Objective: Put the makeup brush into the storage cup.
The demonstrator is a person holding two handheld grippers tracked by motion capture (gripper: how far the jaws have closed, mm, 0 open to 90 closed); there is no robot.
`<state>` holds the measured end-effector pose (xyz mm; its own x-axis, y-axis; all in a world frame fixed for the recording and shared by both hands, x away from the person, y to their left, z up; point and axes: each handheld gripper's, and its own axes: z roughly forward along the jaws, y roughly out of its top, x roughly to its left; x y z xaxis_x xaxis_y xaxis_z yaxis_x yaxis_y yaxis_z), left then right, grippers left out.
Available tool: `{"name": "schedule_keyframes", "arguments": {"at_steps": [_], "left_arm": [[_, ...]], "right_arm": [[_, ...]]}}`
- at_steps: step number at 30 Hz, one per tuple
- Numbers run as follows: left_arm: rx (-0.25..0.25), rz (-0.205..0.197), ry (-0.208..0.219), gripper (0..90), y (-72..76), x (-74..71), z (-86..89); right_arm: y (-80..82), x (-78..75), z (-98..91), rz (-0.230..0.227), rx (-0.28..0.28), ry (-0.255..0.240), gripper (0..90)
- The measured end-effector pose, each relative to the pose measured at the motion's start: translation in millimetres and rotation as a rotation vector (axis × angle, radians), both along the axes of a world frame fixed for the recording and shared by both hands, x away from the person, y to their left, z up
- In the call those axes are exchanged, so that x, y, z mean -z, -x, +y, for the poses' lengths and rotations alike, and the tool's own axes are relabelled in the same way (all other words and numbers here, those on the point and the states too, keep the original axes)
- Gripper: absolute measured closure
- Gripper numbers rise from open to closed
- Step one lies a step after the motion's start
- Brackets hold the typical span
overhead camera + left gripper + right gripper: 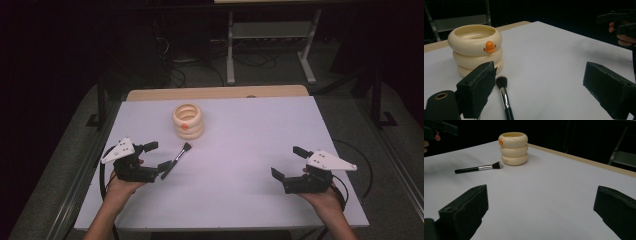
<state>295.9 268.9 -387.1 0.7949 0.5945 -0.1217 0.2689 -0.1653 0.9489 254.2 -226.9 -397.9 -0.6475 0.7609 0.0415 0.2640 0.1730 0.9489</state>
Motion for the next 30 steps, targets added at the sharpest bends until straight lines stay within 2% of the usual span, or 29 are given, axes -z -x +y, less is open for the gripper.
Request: {"name": "schedule_keyframes", "arguments": {"at_steps": [15, 30], "left_arm": [[0.006, -0.014, 0.005, 10.3, -8.0, -5.3, -3.7], [0.006, -0.032, 0.019, 10.4, -22.1, -13.2, -11.1]], "right_arm": [[-0.7, -0.9, 1.3, 0.000, -0.003, -0.005, 0.0], [-1.3, -0.9, 1.5, 0.000, -0.003, -0.007, 0.0]]}}
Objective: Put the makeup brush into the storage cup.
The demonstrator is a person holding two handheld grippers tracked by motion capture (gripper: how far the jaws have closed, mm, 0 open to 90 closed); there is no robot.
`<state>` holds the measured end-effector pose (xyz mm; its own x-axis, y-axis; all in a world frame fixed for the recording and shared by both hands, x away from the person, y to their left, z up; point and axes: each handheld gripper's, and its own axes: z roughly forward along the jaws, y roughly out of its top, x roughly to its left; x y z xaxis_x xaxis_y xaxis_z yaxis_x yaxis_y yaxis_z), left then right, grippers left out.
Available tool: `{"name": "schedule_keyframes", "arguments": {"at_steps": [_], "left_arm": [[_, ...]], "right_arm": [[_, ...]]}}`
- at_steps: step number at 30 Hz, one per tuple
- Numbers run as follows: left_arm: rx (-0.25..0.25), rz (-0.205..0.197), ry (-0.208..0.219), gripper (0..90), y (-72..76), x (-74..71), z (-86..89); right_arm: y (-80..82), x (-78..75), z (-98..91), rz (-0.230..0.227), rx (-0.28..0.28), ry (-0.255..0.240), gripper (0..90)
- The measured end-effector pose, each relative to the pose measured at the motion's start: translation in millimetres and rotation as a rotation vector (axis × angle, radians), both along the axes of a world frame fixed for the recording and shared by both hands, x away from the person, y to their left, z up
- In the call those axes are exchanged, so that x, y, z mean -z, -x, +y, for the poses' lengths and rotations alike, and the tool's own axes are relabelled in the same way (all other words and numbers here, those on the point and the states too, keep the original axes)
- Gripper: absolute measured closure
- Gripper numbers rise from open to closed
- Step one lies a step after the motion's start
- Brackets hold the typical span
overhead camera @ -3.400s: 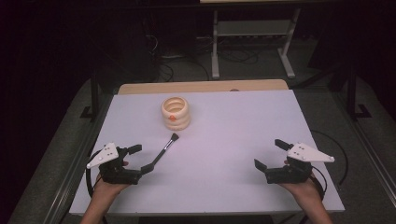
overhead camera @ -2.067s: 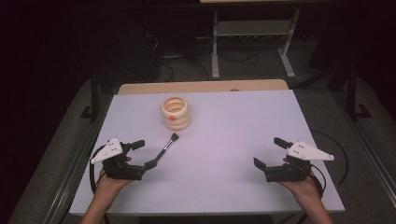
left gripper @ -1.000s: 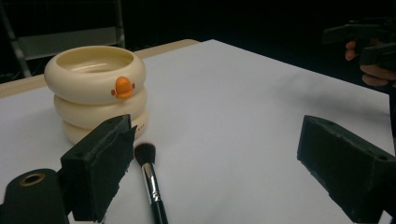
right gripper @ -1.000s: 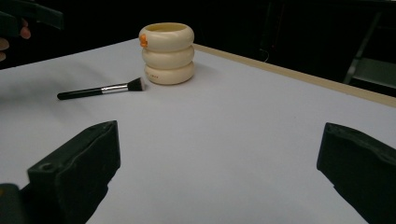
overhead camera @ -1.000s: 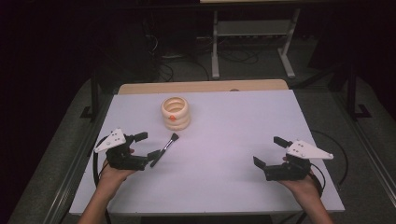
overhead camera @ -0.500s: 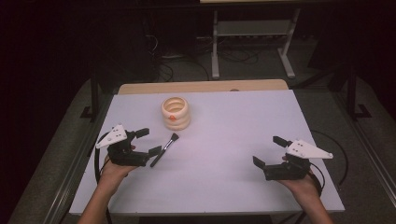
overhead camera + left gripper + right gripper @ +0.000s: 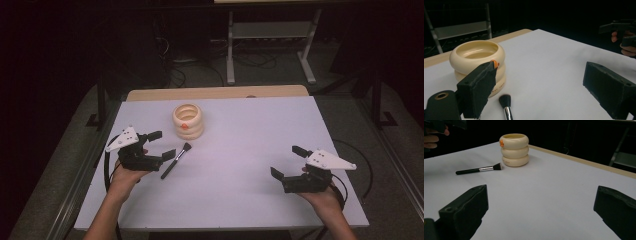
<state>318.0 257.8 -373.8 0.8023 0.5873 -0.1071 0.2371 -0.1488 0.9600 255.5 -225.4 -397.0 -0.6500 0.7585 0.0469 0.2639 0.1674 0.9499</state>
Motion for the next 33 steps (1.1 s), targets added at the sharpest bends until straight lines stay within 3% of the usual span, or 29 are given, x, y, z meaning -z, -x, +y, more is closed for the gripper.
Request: {"name": "schedule_keyframes", "arguments": {"at_steps": [11, 33], "left_arm": [[-0.004, -0.011, 0.017, 10.5, -9.1, -5.0, -3.7], [0.005, -0.021, -0.002, 10.5, -26.3, -8.8, -11.4]], "right_arm": [[-0.6, -0.2, -0.6, -0.003, 0.004, -0.003, 0.0], [-1.6, 0.7, 1.3, -0.003, -0.001, 0.006, 0.0]]}}
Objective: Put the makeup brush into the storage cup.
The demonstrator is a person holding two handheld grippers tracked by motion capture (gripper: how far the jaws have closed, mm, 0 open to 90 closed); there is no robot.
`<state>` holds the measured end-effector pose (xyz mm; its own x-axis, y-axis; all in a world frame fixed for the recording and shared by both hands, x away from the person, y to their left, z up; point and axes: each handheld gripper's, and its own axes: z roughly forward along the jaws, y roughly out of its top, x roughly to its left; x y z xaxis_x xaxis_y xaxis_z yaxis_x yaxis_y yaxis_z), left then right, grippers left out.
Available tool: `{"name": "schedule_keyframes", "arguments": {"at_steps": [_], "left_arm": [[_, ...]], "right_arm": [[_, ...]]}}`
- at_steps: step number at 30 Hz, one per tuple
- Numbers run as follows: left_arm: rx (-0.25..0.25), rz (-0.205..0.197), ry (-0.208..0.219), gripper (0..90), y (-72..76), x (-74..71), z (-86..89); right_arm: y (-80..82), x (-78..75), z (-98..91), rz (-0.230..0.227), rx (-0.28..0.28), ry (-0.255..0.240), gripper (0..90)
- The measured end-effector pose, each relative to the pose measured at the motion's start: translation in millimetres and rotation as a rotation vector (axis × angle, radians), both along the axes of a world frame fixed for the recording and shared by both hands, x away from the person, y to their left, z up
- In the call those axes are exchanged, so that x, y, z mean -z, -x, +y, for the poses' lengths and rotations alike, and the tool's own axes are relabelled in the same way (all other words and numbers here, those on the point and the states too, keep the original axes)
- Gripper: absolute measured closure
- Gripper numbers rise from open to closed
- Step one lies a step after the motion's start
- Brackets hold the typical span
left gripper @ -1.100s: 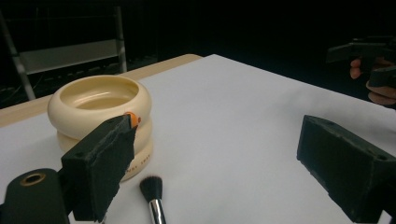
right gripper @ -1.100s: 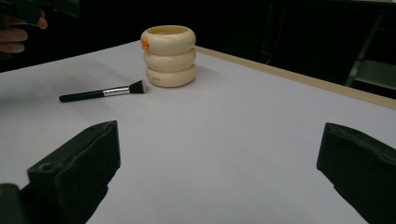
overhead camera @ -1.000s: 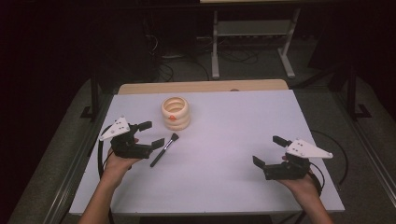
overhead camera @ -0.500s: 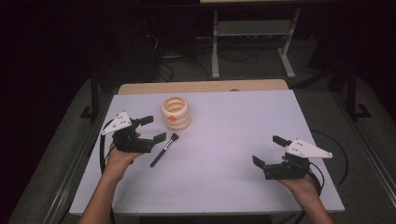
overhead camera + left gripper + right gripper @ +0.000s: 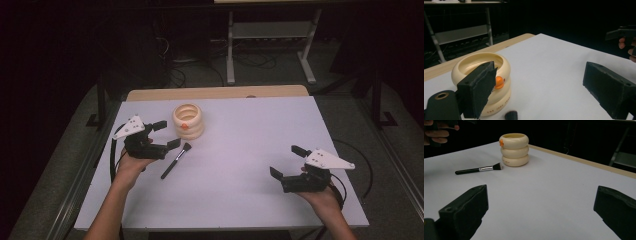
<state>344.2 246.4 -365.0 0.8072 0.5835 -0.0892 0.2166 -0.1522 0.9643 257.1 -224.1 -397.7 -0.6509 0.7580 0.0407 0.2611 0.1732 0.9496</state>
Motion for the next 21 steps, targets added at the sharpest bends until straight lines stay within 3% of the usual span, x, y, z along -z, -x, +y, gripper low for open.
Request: {"name": "schedule_keyframes", "arguments": {"at_steps": [21], "left_arm": [[-0.003, -0.005, -0.011, 10.6, -21.4, -1.5, -11.4]], "right_arm": [[-1.6, 1.1, 0.3, 0.000, 0.000, 0.003, 0.0]]}}
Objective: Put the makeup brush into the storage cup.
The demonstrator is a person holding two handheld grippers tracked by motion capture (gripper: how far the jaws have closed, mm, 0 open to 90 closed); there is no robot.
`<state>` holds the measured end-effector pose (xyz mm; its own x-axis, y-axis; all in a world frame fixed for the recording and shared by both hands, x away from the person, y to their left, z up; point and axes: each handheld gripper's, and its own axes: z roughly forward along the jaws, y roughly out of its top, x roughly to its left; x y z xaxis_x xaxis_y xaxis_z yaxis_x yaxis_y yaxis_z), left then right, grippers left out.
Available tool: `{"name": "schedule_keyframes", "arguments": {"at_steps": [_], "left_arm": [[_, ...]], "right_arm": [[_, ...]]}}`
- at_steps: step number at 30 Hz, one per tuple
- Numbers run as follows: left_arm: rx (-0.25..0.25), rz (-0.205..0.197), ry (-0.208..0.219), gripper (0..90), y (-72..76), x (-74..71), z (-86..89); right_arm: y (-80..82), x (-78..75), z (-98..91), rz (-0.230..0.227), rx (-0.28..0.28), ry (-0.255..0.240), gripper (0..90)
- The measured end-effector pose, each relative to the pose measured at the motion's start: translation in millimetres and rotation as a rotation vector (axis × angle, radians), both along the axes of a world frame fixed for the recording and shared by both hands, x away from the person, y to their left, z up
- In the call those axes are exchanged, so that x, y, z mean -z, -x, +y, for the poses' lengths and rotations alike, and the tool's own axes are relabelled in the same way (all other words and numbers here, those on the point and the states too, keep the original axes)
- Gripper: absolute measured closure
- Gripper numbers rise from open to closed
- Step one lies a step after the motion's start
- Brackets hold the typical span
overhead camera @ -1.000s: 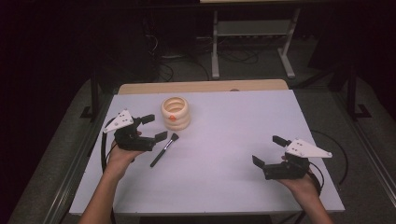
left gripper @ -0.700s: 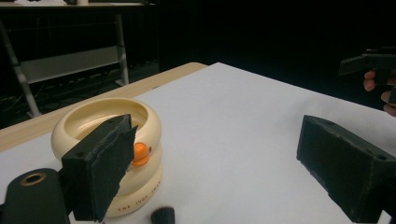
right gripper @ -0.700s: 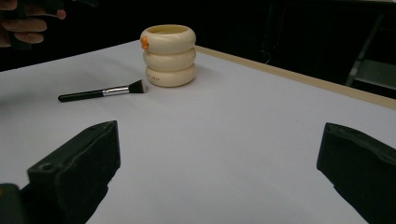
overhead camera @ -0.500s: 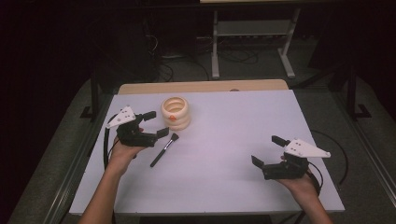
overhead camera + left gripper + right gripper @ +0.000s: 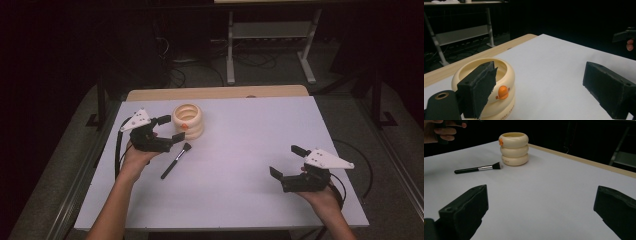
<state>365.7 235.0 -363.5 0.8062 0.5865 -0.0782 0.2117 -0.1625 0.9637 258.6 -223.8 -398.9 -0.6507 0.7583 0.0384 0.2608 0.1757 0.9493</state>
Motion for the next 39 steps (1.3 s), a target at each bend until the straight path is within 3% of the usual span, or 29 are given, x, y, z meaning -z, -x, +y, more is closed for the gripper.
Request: {"name": "schedule_keyframes", "arguments": {"at_steps": [24, 35, 39], "left_arm": [[-0.026, -0.008, -0.003, 12.8, -26.5, 2.3, -3.0], [-0.036, 0.027, 0.000, 13.1, -35.9, 7.9, -1.1], [-0.042, 0.039, -0.019, 13.1, -36.4, 9.0, -2.5]], "right_arm": [[0.4, -0.6, -0.4, 0.000, 0.007, -0.004, 0.0], [0.6, -0.4, 0.1, -0.002, 0.004, 0.006, 0.0], [0.2, 0.2, 0.2, 0.000, 0.004, 0.009, 0.0]]}}
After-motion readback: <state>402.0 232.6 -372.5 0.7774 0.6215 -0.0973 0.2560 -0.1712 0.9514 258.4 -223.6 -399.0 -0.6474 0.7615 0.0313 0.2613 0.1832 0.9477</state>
